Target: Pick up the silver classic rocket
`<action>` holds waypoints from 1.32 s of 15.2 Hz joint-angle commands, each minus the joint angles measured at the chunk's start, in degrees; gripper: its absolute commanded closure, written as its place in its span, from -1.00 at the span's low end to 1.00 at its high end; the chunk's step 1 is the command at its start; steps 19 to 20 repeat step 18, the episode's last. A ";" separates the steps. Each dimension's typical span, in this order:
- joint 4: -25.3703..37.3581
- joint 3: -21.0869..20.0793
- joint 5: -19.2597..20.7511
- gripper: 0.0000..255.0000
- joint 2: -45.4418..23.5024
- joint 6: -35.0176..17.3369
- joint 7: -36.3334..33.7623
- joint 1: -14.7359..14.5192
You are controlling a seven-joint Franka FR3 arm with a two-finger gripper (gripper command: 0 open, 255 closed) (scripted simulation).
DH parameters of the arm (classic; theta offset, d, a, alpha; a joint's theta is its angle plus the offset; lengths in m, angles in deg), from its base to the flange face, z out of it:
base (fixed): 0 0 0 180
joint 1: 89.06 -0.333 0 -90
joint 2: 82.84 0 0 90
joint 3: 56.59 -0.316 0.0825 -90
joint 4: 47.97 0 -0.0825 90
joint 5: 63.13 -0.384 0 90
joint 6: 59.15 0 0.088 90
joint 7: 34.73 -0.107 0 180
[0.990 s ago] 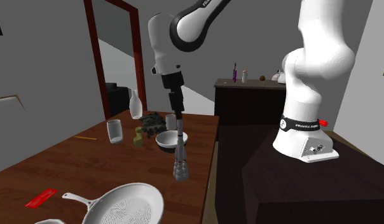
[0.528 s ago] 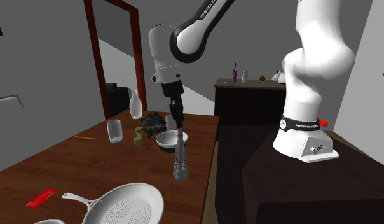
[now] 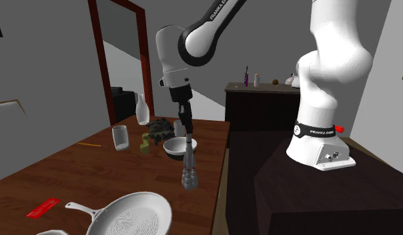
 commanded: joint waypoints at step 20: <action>3.48 0.00 -0.26 1.00 8.19 11.77 0.32 0.03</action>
